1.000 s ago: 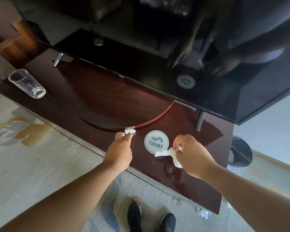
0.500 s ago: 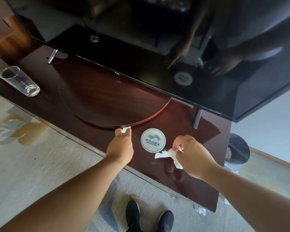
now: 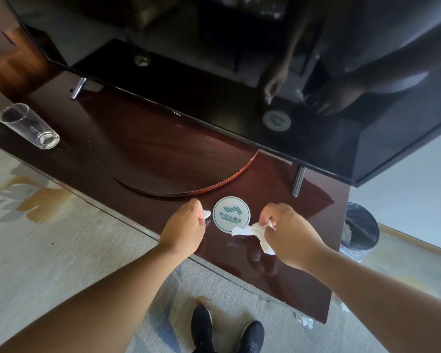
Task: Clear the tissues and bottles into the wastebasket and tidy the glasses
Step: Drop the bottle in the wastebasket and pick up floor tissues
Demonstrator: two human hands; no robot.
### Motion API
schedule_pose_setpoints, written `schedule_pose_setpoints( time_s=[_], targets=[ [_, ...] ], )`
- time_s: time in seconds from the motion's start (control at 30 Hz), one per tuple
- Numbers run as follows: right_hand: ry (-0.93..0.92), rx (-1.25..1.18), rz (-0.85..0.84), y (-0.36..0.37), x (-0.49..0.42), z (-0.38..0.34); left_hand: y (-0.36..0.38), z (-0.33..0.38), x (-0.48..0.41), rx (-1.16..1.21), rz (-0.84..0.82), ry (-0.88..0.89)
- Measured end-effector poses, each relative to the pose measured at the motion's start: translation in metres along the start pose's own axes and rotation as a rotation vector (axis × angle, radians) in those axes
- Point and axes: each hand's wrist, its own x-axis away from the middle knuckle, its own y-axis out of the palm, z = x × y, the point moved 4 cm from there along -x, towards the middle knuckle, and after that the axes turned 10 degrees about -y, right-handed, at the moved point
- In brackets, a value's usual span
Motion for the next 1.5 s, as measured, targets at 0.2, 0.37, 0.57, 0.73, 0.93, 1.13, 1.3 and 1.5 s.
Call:
schedule_pose_setpoints(
  time_s=[0.2, 0.37, 0.57, 0.73, 0.93, 1.13, 1.3, 1.5],
  targets=[
    [-0.011, 0.005, 0.032, -0.005, 0.001, 0.0, -0.007, 0.008, 0.001, 0.029, -0.061, 0.018],
    [-0.023, -0.007, 0.064, -0.016, 0.004, -0.007, -0.02, 0.017, 0.001, 0.106, -0.054, 0.001],
    [0.016, -0.035, 0.101, -0.029, 0.013, -0.02, -0.035, 0.03, 0.006, 0.028, -0.021, 0.077],
    [0.054, -0.029, 0.125, -0.039, 0.022, -0.031, -0.045, 0.037, 0.008, 0.067, -0.085, 0.15],
    [0.043, 0.005, 0.171, -0.051, 0.035, -0.037, -0.051, 0.039, 0.01, 0.139, -0.184, 0.151],
    [0.063, -0.036, 0.165, -0.057, 0.056, -0.027, -0.054, 0.064, 0.02, 0.05, -0.088, 0.212],
    [0.042, -0.077, 0.161, -0.066, 0.082, -0.011, -0.055, 0.1, 0.046, 0.045, -0.057, 0.278],
    [0.036, -0.078, 0.23, -0.086, 0.129, 0.024, -0.032, 0.15, 0.083, 0.005, -0.089, 0.377]
  ],
)
